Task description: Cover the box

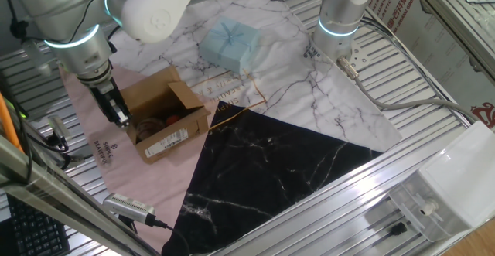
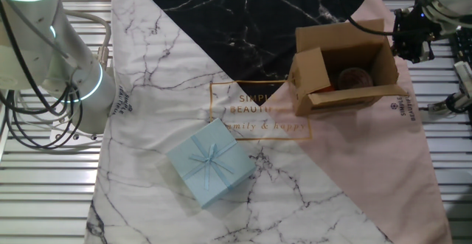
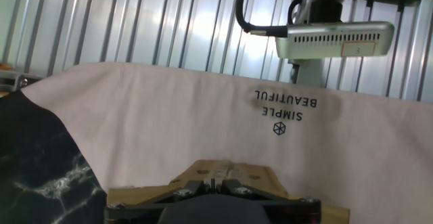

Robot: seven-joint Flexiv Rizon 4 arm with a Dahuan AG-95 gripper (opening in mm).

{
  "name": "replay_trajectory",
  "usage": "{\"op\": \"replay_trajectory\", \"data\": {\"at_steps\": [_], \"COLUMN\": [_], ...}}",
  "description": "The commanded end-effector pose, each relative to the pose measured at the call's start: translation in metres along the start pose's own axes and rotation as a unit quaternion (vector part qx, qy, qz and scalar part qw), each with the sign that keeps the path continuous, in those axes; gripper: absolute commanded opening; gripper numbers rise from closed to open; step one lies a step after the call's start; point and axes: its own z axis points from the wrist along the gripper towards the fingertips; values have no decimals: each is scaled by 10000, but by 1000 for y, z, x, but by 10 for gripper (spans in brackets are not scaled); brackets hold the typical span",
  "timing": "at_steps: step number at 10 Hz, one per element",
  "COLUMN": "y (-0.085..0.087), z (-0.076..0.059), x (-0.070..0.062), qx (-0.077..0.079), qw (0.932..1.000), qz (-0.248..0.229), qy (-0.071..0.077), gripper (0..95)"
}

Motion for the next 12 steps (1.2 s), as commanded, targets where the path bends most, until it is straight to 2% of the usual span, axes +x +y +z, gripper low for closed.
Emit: {"op": "replay_trajectory", "data": {"at_steps": [1, 12], "y": [0, 2], "z": [-2, -3], "x": [1, 9], "qx": [-2, -10], "qw": [10000, 10000], "qz": [-3, 59], "qy": [9, 26], "gripper": [0, 0]}}
